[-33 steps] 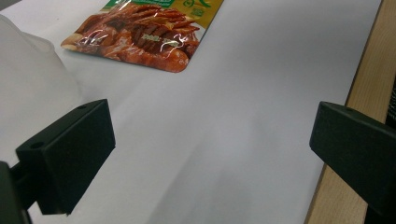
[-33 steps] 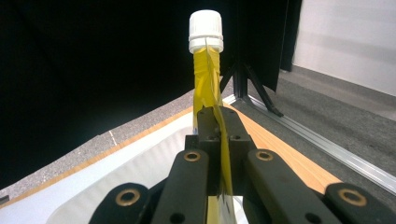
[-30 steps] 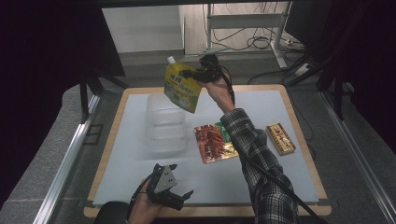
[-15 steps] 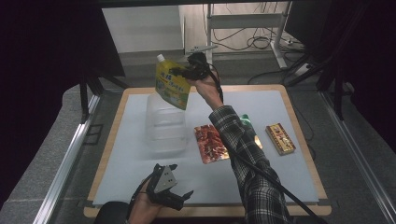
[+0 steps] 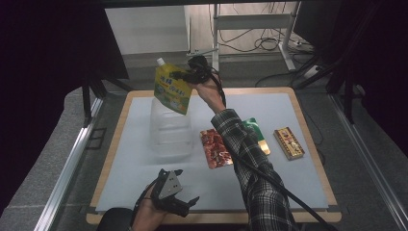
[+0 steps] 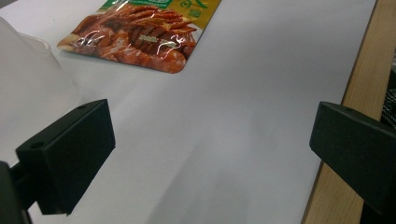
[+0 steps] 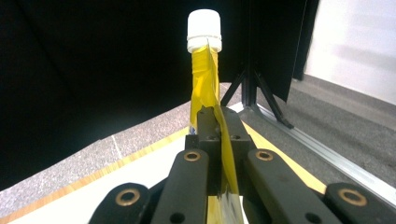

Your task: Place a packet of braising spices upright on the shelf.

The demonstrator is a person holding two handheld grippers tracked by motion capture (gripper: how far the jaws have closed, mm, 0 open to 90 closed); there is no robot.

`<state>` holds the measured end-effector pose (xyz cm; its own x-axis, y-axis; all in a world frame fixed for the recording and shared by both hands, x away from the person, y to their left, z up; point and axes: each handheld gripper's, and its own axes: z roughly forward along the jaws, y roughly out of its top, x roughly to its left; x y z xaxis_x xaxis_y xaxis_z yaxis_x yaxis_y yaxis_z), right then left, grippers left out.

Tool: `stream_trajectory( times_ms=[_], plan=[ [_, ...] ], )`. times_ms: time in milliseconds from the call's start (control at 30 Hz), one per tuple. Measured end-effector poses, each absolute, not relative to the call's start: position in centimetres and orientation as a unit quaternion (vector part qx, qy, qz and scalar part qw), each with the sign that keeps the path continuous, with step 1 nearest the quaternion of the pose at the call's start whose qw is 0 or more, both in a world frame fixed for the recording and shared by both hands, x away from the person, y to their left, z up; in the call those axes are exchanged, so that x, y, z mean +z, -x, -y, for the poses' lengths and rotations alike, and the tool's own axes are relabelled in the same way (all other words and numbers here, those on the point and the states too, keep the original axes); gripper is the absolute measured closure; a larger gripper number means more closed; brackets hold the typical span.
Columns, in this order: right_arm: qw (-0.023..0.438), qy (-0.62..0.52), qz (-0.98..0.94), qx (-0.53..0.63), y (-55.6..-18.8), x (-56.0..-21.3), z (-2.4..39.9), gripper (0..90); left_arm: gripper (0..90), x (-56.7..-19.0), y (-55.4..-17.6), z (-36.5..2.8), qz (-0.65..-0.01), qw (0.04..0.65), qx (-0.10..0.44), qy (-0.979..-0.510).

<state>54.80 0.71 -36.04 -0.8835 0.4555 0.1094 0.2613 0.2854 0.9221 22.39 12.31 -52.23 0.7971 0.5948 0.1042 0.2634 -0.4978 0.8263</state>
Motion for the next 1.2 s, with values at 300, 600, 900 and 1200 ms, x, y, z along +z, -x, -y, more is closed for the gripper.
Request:
stream_trajectory(
  times_ms=[300, 600, 900, 1200],
  plan=[
    [0.077, -0.235, -0.811, 0.531, -55.2, -37.3, -0.5, 87.8, 0.0, -52.3, -22.4, -12.2, -0.255, 0.429, 0.190, -0.845],
    [0.068, -0.239, -0.820, 0.516, -55.5, -39.3, -2.0, 87.5, 0.0, -52.3, -22.4, -12.3, -0.254, 0.429, 0.189, -0.846],
    [0.057, -0.251, -0.818, 0.515, -55.4, -40.5, -3.4, 87.7, 0.0, -52.4, -22.4, -12.2, -0.253, 0.427, 0.188, -0.848],
    [0.086, -0.233, -0.837, 0.488, -54.7, -40.8, -3.8, 77.2, 0.0, -52.4, -22.4, -12.1, -0.252, 0.426, 0.190, -0.848]
  ],
)
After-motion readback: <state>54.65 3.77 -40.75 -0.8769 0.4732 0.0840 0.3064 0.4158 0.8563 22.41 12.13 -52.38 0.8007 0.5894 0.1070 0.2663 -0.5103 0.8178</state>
